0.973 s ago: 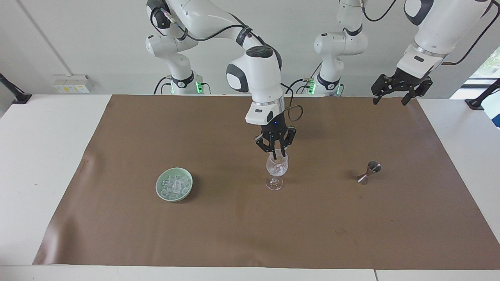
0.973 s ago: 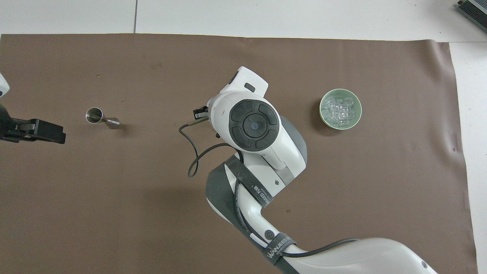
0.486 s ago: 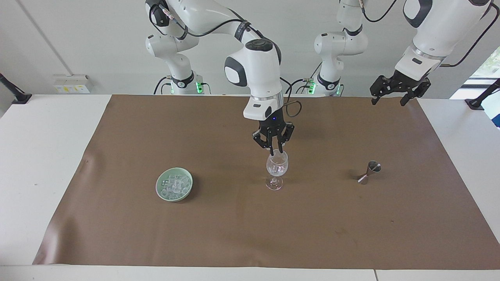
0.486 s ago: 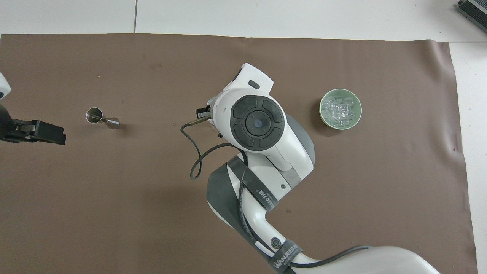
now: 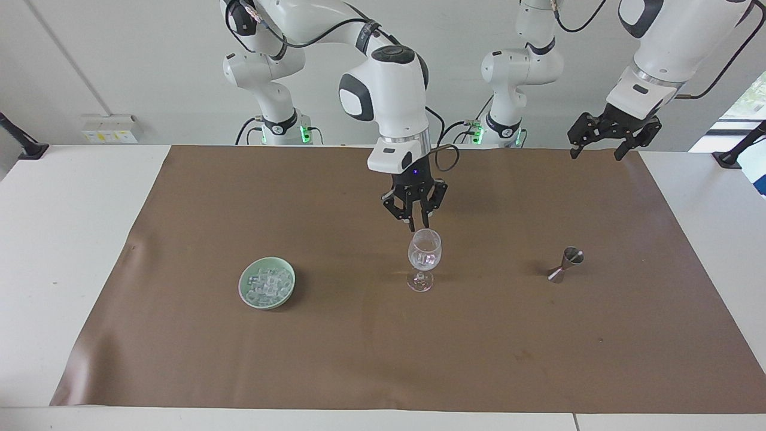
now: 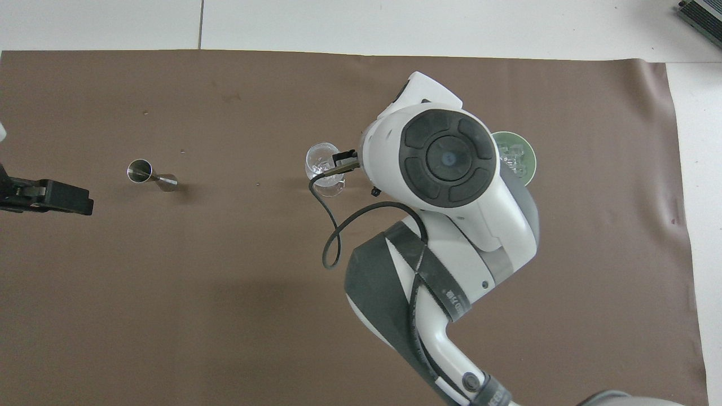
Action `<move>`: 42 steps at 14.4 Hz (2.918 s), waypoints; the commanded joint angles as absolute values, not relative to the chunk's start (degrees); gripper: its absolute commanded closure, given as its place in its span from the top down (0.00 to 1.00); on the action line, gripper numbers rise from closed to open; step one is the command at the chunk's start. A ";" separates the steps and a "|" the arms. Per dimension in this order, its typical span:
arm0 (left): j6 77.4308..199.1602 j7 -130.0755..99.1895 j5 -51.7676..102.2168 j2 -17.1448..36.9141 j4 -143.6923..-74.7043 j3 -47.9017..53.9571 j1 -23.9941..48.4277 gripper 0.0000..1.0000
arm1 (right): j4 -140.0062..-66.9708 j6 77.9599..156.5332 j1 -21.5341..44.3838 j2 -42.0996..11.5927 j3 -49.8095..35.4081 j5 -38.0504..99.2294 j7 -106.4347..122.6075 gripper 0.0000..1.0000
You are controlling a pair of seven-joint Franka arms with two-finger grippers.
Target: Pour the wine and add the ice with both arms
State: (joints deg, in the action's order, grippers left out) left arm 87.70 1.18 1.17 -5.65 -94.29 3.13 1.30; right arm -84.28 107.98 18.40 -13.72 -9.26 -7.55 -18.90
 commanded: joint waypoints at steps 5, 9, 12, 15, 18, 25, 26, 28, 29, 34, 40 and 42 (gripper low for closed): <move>86.75 1.58 1.76 -6.50 -94.13 2.46 1.93 1.00 | -86.84 98.26 4.23 -7.03 -9.84 -1.23 -10.81 0.46; 86.84 1.49 1.67 -6.59 -94.13 1.67 1.32 1.00 | -86.75 97.39 1.41 -7.03 -9.84 -1.23 -10.81 1.00; 86.84 1.49 1.67 -6.59 -94.13 1.58 0.35 1.00 | -86.66 93.62 -1.31 -5.37 -9.76 -1.23 -10.81 1.00; 86.84 1.49 1.67 -6.59 -94.04 1.67 0.35 1.00 | -86.31 91.85 -6.05 -2.11 -9.67 -1.14 -10.55 1.00; 86.84 1.49 1.67 -6.59 -94.13 1.67 0.35 1.00 | -86.31 87.74 -8.61 -1.58 -9.58 -1.14 -7.41 1.00; 86.75 1.49 1.67 -6.59 -94.04 1.67 0.35 1.00 | -86.66 83.86 -10.11 0.79 -6.42 -1.23 7.47 1.00; 86.84 1.49 1.67 -6.59 -94.04 1.67 0.35 1.00 | -86.66 83.85 -10.02 0.97 -6.42 -1.23 7.21 1.00; 86.84 1.49 1.67 -6.59 -94.04 1.67 0.35 1.00 | -86.66 84.37 -10.19 0.88 -6.42 -1.23 7.21 1.00; 86.84 1.49 1.67 -6.59 -94.04 1.67 0.35 1.00 | -86.75 84.37 -10.20 0.97 -6.42 -1.32 7.12 1.00; 86.84 1.49 1.67 -6.59 -94.13 1.67 0.35 1.00 | -86.84 84.29 -10.11 0.97 -6.42 -1.32 7.12 1.00; 86.84 1.49 1.67 -6.59 -94.13 1.67 0.35 1.00 | -86.66 84.46 -10.20 0.97 -6.33 -1.23 3.78 1.00; 86.75 1.49 1.67 -6.59 -94.04 1.67 0.35 1.00 | -86.75 84.46 -10.20 0.97 -6.15 -1.32 3.78 1.00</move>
State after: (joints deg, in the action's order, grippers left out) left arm 87.70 1.18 1.17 -5.95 -94.27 1.44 0.88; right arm -85.40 84.37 -9.41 -0.34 -5.96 -2.28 4.61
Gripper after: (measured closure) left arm 0.000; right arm 0.000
